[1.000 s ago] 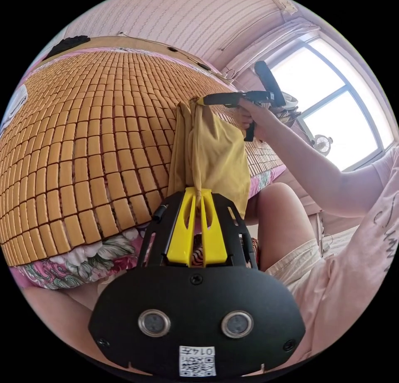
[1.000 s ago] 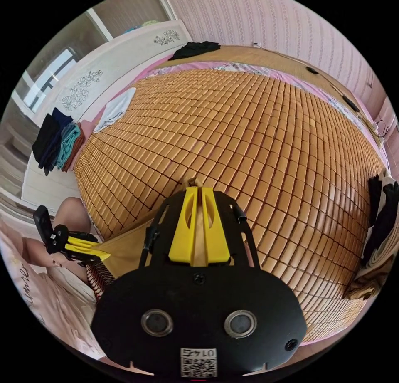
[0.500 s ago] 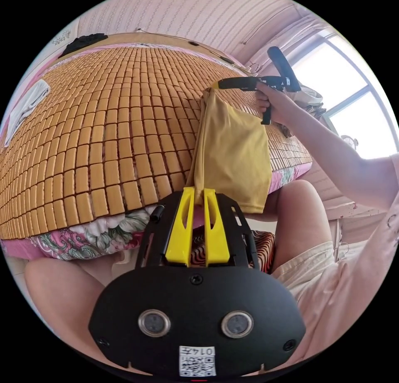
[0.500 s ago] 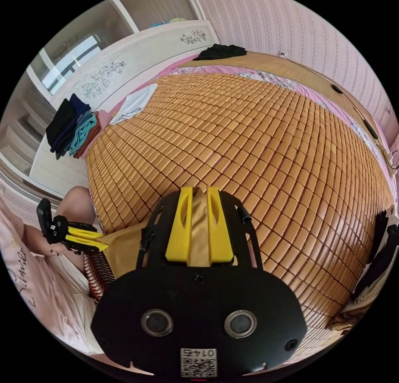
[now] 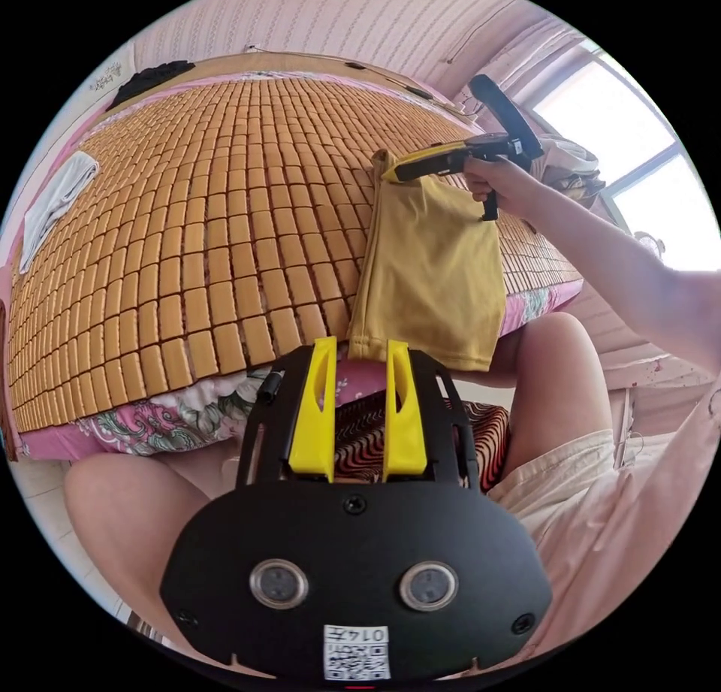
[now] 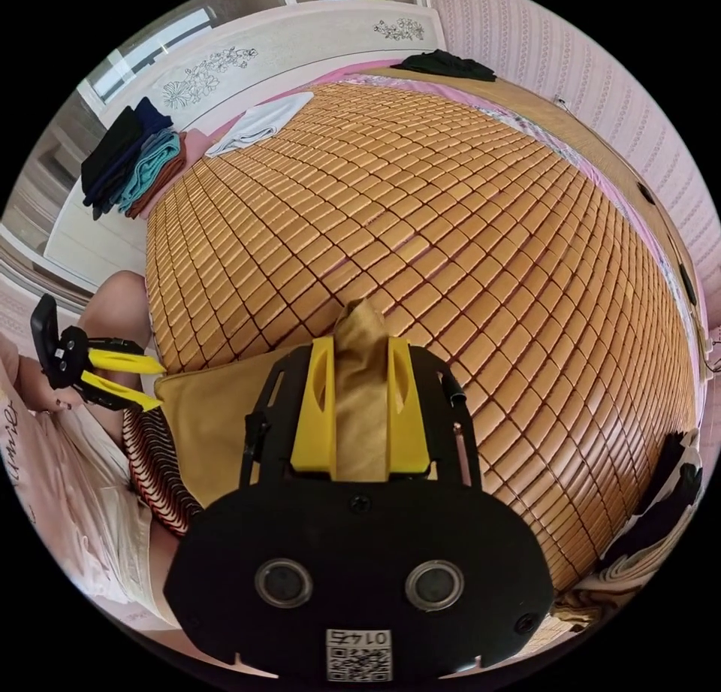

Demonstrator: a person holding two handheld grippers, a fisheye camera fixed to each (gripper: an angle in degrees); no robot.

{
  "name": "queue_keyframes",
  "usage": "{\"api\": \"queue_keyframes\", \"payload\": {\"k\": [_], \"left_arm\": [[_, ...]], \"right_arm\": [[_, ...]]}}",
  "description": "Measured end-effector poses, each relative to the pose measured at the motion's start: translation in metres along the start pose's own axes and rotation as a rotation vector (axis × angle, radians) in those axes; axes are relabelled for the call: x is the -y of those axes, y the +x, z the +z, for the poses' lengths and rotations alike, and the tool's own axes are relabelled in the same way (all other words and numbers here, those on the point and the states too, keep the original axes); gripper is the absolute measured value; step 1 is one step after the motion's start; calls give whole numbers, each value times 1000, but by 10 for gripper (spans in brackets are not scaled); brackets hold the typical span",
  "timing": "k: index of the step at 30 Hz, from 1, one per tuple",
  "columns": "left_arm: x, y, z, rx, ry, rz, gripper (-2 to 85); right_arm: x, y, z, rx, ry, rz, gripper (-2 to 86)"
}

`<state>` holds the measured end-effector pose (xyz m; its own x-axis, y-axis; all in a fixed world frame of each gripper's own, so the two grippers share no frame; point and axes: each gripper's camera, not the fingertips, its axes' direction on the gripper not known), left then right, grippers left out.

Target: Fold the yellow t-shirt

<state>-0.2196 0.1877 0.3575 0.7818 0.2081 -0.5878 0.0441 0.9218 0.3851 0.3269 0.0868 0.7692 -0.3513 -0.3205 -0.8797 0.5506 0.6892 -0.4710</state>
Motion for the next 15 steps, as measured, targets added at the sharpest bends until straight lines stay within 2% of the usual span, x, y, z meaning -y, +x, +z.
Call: {"api": "queue_keyframes", "payload": {"k": [5,8,15], "left_arm": [[2,12,-1,10,-14,67,44],[0,20,-10,9,-1,106,17],[-13,32,-94,-50,191,194,-4]], "right_arm": [[-5,-6,-6,-31,36,-37,52],[-20,-9,-25,-25,127,-28,39],[-56,-14,-89,0,376,-12,28]]}}
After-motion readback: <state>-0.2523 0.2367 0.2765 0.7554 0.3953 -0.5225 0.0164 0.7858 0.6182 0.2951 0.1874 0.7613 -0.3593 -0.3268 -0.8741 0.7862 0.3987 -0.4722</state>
